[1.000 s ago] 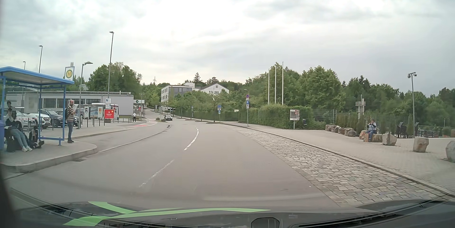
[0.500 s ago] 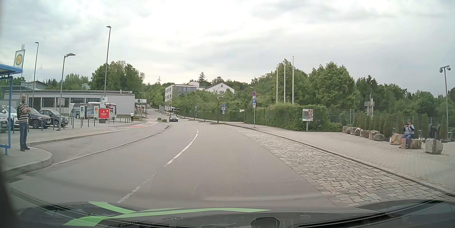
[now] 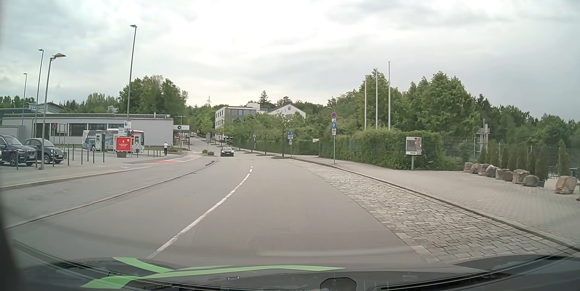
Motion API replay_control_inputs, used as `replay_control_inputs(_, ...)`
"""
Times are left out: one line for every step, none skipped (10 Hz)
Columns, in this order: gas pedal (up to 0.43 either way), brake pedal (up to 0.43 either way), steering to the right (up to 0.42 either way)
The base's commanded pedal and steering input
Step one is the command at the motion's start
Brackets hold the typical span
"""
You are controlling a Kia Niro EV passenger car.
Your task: Follow the waypoints while adhering to traffic rules and regulations
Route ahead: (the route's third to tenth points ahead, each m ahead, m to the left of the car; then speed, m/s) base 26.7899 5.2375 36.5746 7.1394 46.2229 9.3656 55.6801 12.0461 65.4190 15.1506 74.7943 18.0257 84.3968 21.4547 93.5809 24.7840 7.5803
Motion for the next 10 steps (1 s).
replay_control_inputs(0.11,0.0,-0.025)
replay_control_inputs(0.11,0.0,-0.025)
replay_control_inputs(0.118,0.0,-0.025)
replay_control_inputs(0.118,0.0,-0.025)
replay_control_inputs(0.118,0.0,-0.025)
replay_control_inputs(0.118,0.0,-0.025)
replay_control_inputs(0.13,0.0,-0.026)
replay_control_inputs(0.13,0.0,-0.027)
replay_control_inputs(0.13,0.0,-0.028)
replay_control_inputs(0.13,0.0,-0.03)
